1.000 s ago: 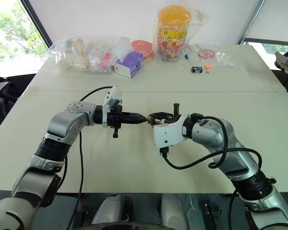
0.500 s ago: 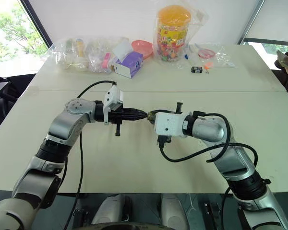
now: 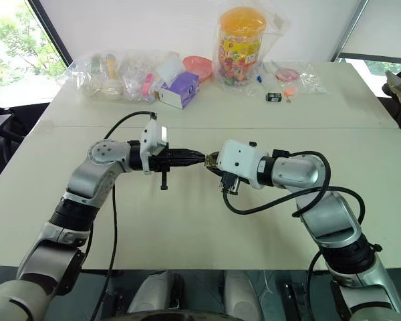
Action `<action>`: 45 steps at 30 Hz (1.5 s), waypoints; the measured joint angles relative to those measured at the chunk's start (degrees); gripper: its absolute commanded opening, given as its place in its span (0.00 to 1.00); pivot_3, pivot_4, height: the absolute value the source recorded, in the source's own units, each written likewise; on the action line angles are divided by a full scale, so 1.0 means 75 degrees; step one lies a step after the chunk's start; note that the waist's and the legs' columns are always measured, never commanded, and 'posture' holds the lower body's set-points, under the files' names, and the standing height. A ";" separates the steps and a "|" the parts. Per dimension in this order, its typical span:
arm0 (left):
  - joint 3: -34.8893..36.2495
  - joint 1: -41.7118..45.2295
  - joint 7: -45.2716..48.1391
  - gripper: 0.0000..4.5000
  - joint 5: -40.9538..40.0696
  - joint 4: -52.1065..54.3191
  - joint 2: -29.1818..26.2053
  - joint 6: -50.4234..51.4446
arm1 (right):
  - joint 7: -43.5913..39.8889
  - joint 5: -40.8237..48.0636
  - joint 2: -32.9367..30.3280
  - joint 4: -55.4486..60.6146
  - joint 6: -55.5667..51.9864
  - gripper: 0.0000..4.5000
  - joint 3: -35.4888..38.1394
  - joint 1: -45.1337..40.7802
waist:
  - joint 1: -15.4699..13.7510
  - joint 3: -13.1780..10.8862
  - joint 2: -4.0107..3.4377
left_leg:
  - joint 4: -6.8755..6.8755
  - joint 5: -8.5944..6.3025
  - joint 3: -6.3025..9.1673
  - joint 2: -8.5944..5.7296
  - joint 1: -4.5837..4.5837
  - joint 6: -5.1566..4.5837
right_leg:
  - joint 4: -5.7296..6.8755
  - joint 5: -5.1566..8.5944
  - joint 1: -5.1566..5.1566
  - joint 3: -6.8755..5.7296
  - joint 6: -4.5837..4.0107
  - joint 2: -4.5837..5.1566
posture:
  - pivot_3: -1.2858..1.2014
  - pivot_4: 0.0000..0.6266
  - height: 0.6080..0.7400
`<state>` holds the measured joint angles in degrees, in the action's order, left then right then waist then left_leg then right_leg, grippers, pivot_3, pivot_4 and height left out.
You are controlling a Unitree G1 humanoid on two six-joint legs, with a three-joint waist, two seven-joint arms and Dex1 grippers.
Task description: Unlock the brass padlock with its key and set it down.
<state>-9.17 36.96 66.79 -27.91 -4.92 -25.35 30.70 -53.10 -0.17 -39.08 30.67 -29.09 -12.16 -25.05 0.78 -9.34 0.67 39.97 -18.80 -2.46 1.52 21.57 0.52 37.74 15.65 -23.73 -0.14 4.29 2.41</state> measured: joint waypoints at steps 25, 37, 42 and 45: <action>0.1099 0.0401 -0.0270 0.76 -0.1802 -0.0292 0.0056 0.3305 | 0.0275 -0.0185 -0.0200 0.0070 0.0634 0.15 -0.0081 -0.0097 | -0.0019 -0.0016 0.0019 | 0.0000 0.0000 0.0002 -0.0002 0.0010 0.0000 | -0.0011 0.0000 -0.0003 0.0000 -0.0001 0.0012 | 0.52 0.24 1.00; 0.0561 0.0398 -0.0212 0.76 -0.1534 -0.0262 0.0132 0.3168 | 0.0318 -0.0280 -0.0206 0.0210 0.0708 0.15 -0.0137 -0.0084 | -0.0023 -0.0016 0.0019 | 0.0000 0.0000 0.0003 -0.0004 0.0014 0.0000 | -0.0013 0.0000 -0.0004 0.0002 -0.0001 0.0015 | 0.52 0.24 1.00; 0.0497 0.0433 -0.0274 0.76 -0.1400 -0.0460 0.0269 0.3024 | 0.0324 -0.0325 -0.0211 0.0234 0.0708 0.15 -0.0137 -0.0056 | -0.0024 -0.0016 0.0019 | 0.0000 0.0000 0.0003 -0.0004 0.0014 0.0000 | -0.0014 0.0000 -0.0004 0.0001 -0.0001 0.0012 | 0.52 0.24 1.00; 0.0505 0.0493 -0.0379 0.76 -0.1348 -0.0603 0.0413 0.2977 | 0.0329 -0.0364 -0.0248 0.0235 0.0708 0.15 -0.0137 -0.0029 | -0.0031 -0.0016 0.0019 | 0.0000 0.0000 0.0003 -0.0004 0.0017 0.0000 | -0.0014 0.0000 -0.0004 0.0001 0.0000 0.0012 | 0.52 0.24 1.00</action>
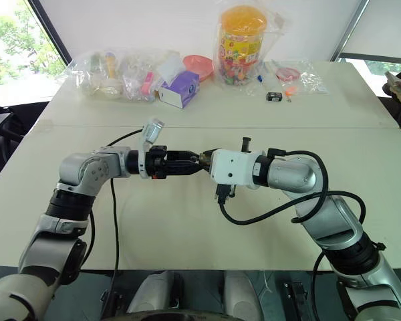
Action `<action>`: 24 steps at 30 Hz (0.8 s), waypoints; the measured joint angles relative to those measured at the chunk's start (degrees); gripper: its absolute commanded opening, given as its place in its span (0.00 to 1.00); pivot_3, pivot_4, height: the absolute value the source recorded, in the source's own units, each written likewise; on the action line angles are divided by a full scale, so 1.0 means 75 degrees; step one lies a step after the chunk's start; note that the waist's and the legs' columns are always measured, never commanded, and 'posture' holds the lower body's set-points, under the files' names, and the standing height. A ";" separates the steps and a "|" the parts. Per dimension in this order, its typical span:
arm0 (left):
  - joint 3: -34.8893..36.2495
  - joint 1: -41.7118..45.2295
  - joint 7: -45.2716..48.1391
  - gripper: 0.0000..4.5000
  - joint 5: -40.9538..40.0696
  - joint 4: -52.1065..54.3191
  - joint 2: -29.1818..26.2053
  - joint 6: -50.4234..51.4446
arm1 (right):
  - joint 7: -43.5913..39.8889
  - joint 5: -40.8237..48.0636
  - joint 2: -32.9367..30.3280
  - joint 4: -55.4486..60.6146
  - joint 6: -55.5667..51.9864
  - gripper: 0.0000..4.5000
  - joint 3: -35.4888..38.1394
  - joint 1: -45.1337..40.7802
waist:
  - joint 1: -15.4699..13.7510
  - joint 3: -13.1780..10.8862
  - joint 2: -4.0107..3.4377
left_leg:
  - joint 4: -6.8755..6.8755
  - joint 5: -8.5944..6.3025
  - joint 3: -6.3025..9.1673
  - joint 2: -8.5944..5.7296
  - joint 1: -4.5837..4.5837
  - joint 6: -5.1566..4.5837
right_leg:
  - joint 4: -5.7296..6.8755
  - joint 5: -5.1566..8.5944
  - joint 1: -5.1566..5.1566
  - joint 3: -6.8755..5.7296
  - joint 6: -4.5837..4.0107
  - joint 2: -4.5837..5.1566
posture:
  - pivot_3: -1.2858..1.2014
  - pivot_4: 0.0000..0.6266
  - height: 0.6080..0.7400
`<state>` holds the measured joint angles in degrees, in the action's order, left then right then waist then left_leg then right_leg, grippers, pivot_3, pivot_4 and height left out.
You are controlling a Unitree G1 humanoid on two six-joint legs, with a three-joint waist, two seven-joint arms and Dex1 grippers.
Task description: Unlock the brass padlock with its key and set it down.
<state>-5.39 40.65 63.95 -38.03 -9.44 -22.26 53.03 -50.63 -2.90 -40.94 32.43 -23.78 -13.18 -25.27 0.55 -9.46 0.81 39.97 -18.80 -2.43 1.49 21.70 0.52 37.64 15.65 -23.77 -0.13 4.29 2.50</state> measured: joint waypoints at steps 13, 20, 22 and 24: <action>0.0048 0.0091 -0.0068 0.03 -0.0096 -0.0141 0.0311 0.0005 | 0.0008 -0.0417 -0.0152 -0.0032 0.0266 0.15 -0.0129 0.0006 | 0.0006 0.0000 0.0000 | 0.0000 0.0000 0.0000 0.0000 0.0010 0.0000 | -0.0003 0.0000 -0.0008 0.0000 0.0000 0.0001 | 0.52 0.24 1.00; 0.0064 0.0091 -0.0091 0.01 -0.0189 -0.0148 0.0342 0.0075 | -0.0049 -0.0747 -0.0278 -0.0034 0.0671 0.15 -0.0185 0.0006 | 0.0007 0.0000 0.0000 | 0.0000 0.0000 0.0001 -0.0001 0.0011 0.0000 | -0.0004 0.0000 -0.0010 0.0000 0.0001 0.0000 | 0.52 0.24 1.00; 0.0063 0.0090 -0.0090 0.01 -0.0191 -0.0141 0.0338 0.0089 | -0.0060 -0.0804 -0.0281 -0.0035 0.0722 0.15 -0.0196 0.0006 | 0.0006 0.0000 0.0000 | 0.0000 0.0000 0.0001 -0.0001 0.0012 0.0000 | -0.0004 0.0000 -0.0010 0.0000 0.0001 0.0000 | 0.52 0.24 1.00; 0.0052 0.0090 -0.0090 0.01 -0.0187 -0.0130 0.0330 0.0095 | -0.0081 -0.0836 -0.0292 -0.0035 0.0755 0.15 -0.0204 0.0006 | 0.0006 0.0000 0.0000 | 0.0000 0.0000 0.0001 -0.0001 0.0012 0.0000 | -0.0004 0.0000 -0.0010 0.0000 0.0001 0.0000 | 0.52 0.24 1.00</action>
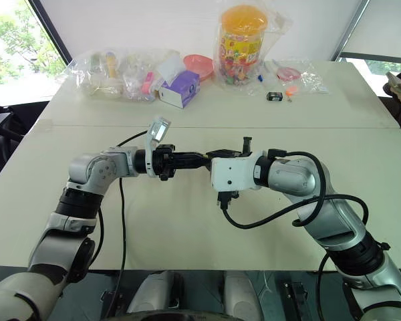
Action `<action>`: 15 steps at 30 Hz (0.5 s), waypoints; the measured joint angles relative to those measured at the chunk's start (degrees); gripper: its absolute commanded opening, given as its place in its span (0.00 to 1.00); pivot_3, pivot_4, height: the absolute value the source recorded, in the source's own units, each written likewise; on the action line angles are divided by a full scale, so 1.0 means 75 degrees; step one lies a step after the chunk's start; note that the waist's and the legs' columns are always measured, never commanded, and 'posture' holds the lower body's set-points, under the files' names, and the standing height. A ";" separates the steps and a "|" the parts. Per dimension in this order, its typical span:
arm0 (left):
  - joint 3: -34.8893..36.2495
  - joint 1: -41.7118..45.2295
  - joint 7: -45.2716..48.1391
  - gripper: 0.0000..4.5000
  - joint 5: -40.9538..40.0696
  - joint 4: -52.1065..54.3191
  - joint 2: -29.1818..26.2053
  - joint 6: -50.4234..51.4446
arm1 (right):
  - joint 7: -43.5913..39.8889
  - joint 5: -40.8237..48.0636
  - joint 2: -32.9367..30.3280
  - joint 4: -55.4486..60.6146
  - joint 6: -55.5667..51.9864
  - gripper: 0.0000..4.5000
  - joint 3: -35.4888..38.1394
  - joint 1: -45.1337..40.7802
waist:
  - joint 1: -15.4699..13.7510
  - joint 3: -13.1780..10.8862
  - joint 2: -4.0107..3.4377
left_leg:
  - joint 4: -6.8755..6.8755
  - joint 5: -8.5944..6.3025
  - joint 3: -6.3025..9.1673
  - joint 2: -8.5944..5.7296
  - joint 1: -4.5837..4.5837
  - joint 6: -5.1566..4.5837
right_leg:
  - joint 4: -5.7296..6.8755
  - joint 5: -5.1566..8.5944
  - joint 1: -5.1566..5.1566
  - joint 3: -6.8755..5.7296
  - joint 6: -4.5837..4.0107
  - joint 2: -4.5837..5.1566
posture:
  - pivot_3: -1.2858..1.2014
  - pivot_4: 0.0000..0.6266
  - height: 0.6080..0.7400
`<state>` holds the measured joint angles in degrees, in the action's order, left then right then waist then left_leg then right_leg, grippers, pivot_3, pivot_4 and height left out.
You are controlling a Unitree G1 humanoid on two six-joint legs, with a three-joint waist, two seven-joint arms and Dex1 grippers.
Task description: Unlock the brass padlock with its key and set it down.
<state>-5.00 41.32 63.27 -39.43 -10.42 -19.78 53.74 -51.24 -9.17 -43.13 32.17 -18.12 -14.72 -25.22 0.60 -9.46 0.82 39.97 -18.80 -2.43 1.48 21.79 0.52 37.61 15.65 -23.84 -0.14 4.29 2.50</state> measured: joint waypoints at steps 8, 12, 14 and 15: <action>-0.0041 -0.0001 -0.0064 0.00 0.0096 0.0002 -0.0070 -0.0016 | -0.0187 0.0136 -0.0016 -0.0039 0.0059 0.83 0.0003 -0.0003 | 0.0000 0.0000 0.0000 | 0.0000 0.0000 0.0000 0.0000 0.0002 0.0000 | 0.0000 0.0000 -0.0002 0.0000 0.0000 0.0001 | 0.52 0.24 1.00; -0.0044 -0.0001 -0.0059 0.00 0.0134 0.0002 -0.0146 -0.0021 | -0.0200 0.0205 -0.0095 -0.0144 0.0122 1.00 0.0090 -0.0003 | -0.0002 0.0000 0.0000 | 0.0000 0.0000 0.0000 0.0000 0.0005 0.0000 | 0.0000 0.0000 -0.0004 0.0000 0.0000 0.0001 | 0.52 0.24 1.00; -0.0043 -0.0001 -0.0043 0.00 0.0177 0.0002 -0.0220 -0.0035 | -0.0249 0.0359 -0.0112 -0.0139 0.0003 1.00 0.0263 -0.0001 | -0.0001 0.0000 0.0000 | 0.0000 0.0000 0.0000 0.0000 0.0006 0.0000 | 0.0000 0.0000 -0.0005 0.0000 0.0000 0.0001 | 0.52 0.24 1.00; -0.0044 0.0000 -0.0026 0.00 0.0190 0.0002 -0.0251 -0.0047 | -0.0285 0.0550 -0.0109 -0.0130 -0.0186 1.00 0.0399 -0.0001 | -0.0002 0.0000 0.0000 | 0.0000 0.0000 0.0000 0.0000 0.0007 0.0000 | 0.0000 0.0000 -0.0005 0.0000 0.0000 0.0001 | 0.52 0.24 1.00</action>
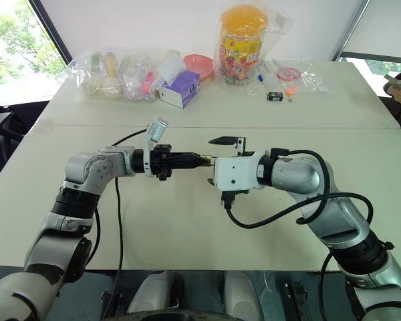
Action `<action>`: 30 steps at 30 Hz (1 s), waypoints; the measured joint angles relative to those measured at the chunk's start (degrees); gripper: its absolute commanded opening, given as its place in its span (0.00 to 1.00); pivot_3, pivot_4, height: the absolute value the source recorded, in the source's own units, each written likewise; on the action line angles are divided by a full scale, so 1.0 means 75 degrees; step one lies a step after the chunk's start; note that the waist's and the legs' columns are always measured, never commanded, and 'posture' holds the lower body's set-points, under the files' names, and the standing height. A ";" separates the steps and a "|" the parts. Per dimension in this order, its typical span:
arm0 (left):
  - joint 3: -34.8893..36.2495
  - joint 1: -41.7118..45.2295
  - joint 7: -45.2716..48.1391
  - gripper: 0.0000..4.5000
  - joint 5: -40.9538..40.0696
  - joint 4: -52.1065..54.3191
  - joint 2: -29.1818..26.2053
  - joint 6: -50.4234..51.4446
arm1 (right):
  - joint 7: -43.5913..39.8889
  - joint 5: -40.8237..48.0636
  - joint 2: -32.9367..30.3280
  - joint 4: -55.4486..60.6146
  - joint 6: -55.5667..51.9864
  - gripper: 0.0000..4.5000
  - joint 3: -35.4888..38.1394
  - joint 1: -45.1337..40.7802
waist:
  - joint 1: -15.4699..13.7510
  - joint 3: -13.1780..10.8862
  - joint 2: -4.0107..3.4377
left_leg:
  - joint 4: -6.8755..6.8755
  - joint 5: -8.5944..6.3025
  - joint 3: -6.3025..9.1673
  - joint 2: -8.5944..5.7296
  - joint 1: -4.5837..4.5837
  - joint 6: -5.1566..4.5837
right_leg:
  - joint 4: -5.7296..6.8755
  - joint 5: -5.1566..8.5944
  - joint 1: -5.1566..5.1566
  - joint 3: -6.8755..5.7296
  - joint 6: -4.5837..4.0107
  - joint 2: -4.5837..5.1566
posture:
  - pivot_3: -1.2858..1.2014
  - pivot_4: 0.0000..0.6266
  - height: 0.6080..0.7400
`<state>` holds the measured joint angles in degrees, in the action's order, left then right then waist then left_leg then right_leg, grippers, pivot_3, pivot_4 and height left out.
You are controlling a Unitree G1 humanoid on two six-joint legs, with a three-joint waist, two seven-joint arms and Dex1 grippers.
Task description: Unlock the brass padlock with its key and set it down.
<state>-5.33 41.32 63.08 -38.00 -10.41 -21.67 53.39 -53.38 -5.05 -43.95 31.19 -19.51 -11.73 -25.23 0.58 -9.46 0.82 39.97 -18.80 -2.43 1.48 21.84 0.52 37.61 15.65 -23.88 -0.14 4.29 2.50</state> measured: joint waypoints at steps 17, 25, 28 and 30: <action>-0.0020 0.0000 0.0370 0.00 0.0170 0.0030 -0.0397 -0.0304 | 0.0685 0.2669 0.0770 0.0358 -0.3135 0.02 0.1265 0.0081 | 0.0000 0.0000 0.0000 | 0.0006 0.0001 0.0005 0.0001 0.0071 0.0001 | 0.0006 -0.0002 -0.0073 0.0000 0.0001 0.0011 | 0.52 0.24 1.00; -0.0023 0.0000 0.0528 0.00 0.0094 0.0273 -0.0397 -0.0145 | 0.1175 0.2669 0.1075 0.0308 -0.2958 0.02 0.0808 0.0370 | 0.0000 0.0000 -0.0001 | 0.0006 0.0001 0.0004 -0.0003 0.0072 0.0001 | 0.0006 -0.0002 -0.0074 -0.0001 0.0001 0.0004 | 0.52 0.24 1.00; -0.0032 -0.0001 0.0559 0.00 0.0097 0.0318 -0.0410 -0.0113 | 0.1226 0.2630 0.1066 0.0128 -0.2669 0.02 0.0761 0.0473 | 0.0002 0.0000 -0.0001 | 0.0006 0.0001 0.0004 -0.0003 0.0072 0.0001 | 0.0006 -0.0002 -0.0074 -0.0001 0.0001 0.0002 | 0.52 0.24 1.00; -0.0033 -0.0002 0.0562 0.00 0.0096 0.0321 -0.0414 -0.0044 | 0.1238 0.2601 0.1055 0.0012 -0.2515 0.02 0.0745 0.0530 | 0.0003 0.0000 0.0000 | 0.0006 0.0001 0.0004 -0.0003 0.0072 0.0001 | 0.0006 -0.0002 -0.0074 -0.0001 0.0001 0.0000 | 0.52 0.24 1.00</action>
<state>-5.58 41.30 67.29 -37.28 -8.00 -24.77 53.05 -44.09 14.46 -36.04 31.28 -38.38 -6.14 -21.25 0.60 -9.46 0.81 40.02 -18.79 -2.40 1.46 22.38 0.53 37.65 15.63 -24.43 -0.15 4.30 2.51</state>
